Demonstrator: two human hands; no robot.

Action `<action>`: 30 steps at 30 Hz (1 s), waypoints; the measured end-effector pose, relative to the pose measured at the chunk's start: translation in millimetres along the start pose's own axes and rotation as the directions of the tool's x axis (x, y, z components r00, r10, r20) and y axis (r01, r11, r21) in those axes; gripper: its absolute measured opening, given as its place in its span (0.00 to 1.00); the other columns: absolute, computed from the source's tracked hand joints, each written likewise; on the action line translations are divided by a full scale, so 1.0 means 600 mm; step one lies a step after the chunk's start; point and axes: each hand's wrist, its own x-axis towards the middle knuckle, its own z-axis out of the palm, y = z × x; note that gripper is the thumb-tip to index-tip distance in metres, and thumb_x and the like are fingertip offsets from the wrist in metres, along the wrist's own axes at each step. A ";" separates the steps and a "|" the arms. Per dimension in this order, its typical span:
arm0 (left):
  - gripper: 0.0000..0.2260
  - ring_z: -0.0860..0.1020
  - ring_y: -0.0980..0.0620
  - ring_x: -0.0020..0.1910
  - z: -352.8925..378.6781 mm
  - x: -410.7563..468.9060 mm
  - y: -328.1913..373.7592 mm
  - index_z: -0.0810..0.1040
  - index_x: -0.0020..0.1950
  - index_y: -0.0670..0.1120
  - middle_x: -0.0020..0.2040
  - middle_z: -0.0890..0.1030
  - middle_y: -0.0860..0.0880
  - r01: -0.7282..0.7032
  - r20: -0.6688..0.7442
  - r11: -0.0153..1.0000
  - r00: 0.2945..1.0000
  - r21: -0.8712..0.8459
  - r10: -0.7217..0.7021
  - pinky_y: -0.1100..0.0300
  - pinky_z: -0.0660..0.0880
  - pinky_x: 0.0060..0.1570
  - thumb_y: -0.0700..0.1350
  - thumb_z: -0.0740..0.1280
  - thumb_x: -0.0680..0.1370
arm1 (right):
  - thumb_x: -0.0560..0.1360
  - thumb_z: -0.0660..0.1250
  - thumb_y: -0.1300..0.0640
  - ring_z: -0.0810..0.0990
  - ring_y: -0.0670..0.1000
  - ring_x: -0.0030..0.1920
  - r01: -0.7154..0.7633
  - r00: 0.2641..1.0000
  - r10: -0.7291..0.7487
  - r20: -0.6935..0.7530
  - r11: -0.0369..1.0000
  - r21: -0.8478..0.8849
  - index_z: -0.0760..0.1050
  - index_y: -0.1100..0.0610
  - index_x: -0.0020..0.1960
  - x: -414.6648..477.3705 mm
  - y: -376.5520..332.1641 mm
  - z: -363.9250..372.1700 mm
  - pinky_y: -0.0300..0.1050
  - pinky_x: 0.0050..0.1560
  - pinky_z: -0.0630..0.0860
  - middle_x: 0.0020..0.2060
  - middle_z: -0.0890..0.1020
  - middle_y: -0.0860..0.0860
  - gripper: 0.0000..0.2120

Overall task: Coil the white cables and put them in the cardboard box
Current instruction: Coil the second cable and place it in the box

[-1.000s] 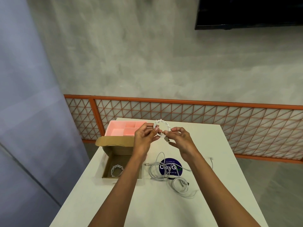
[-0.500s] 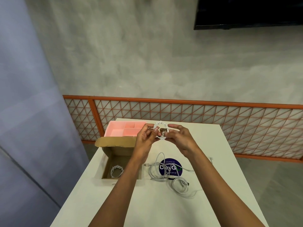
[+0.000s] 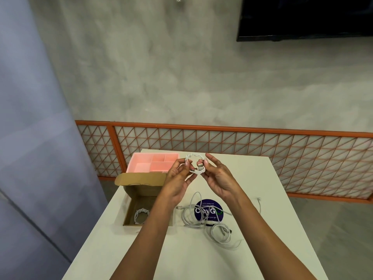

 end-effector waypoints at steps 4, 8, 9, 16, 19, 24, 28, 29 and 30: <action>0.06 0.82 0.56 0.39 0.004 0.000 -0.002 0.74 0.48 0.43 0.34 0.82 0.51 0.003 0.008 0.999 1.000 -0.034 -0.003 0.60 0.78 0.49 0.36 0.59 0.80 | 0.78 0.58 0.71 0.82 0.50 0.40 0.033 0.999 -0.033 -0.009 0.999 -0.034 0.68 0.59 0.64 -0.002 0.000 0.004 0.44 0.45 0.81 0.42 0.79 0.59 0.16; 0.06 0.81 0.57 0.38 0.009 -0.002 -0.007 0.73 0.48 0.43 0.35 0.83 0.50 -0.006 0.023 0.995 1.000 -0.096 0.008 0.63 0.80 0.45 0.34 0.59 0.79 | 0.77 0.57 0.73 0.82 0.51 0.39 0.056 0.998 -0.057 -0.016 0.998 -0.037 0.70 0.58 0.59 0.002 0.004 0.005 0.51 0.51 0.78 0.37 0.81 0.57 0.16; 0.06 0.81 0.56 0.40 0.009 -0.001 -0.007 0.73 0.49 0.42 0.37 0.83 0.48 -0.007 0.025 0.993 1.000 -0.120 0.010 0.63 0.80 0.45 0.33 0.59 0.79 | 0.77 0.57 0.74 0.82 0.51 0.38 0.064 0.998 -0.064 -0.011 0.998 -0.030 0.70 0.59 0.59 0.003 0.005 0.005 0.53 0.52 0.77 0.36 0.81 0.57 0.16; 0.09 0.81 0.55 0.38 0.005 0.005 -0.010 0.73 0.49 0.42 0.35 0.80 0.48 0.011 0.002 0.967 1.000 -0.254 -0.011 0.62 0.80 0.46 0.29 0.58 0.78 | 0.77 0.55 0.76 0.83 0.47 0.35 0.081 0.995 -0.086 0.060 0.994 0.076 0.70 0.62 0.60 -0.009 0.012 0.012 0.44 0.45 0.82 0.35 0.81 0.56 0.16; 0.07 0.82 0.54 0.40 0.004 -0.001 -0.008 0.74 0.50 0.42 0.38 0.83 0.47 -0.018 0.005 0.981 1.000 -0.194 0.019 0.62 0.80 0.45 0.31 0.60 0.78 | 0.77 0.57 0.73 0.83 0.47 0.37 0.114 0.989 -0.114 0.097 0.993 0.009 0.72 0.61 0.58 -0.011 0.011 0.009 0.43 0.47 0.82 0.36 0.81 0.56 0.13; 0.04 0.82 0.53 0.40 -0.004 -0.006 -0.002 0.75 0.51 0.41 0.36 0.83 0.48 -0.117 0.012 0.992 0.993 0.041 0.116 0.62 0.79 0.45 0.35 0.61 0.79 | 0.77 0.61 0.69 0.83 0.50 0.44 0.226 0.971 -0.196 0.134 0.937 -0.266 0.74 0.61 0.54 -0.014 0.008 -0.005 0.38 0.48 0.79 0.43 0.84 0.55 0.09; 0.05 0.82 0.53 0.44 -0.011 -0.008 -0.002 0.76 0.52 0.40 0.40 0.83 0.47 -0.136 0.000 0.988 0.991 0.078 0.137 0.60 0.80 0.46 0.35 0.63 0.78 | 0.75 0.65 0.69 0.82 0.50 0.46 0.267 0.964 -0.234 0.130 0.873 -0.408 0.76 0.62 0.52 -0.019 0.004 -0.011 0.38 0.49 0.79 0.43 0.83 0.52 0.07; 0.05 0.82 0.52 0.47 -0.012 -0.009 -0.002 0.76 0.51 0.40 0.43 0.83 0.47 -0.136 -0.006 0.987 0.991 0.090 0.137 0.60 0.80 0.47 0.35 0.64 0.77 | 0.75 0.65 0.69 0.82 0.49 0.46 0.270 0.963 -0.239 0.125 0.864 -0.424 0.77 0.62 0.51 -0.020 0.003 -0.013 0.39 0.50 0.79 0.43 0.83 0.51 0.07; 0.05 0.82 0.51 0.49 -0.013 -0.009 -0.003 0.77 0.51 0.41 0.45 0.83 0.47 -0.134 -0.013 0.986 0.991 0.104 0.136 0.59 0.80 0.48 0.35 0.65 0.76 | 0.75 0.65 0.69 0.82 0.49 0.46 0.271 0.963 -0.242 0.122 0.858 -0.436 0.77 0.61 0.51 -0.022 0.002 -0.014 0.40 0.50 0.79 0.42 0.83 0.51 0.07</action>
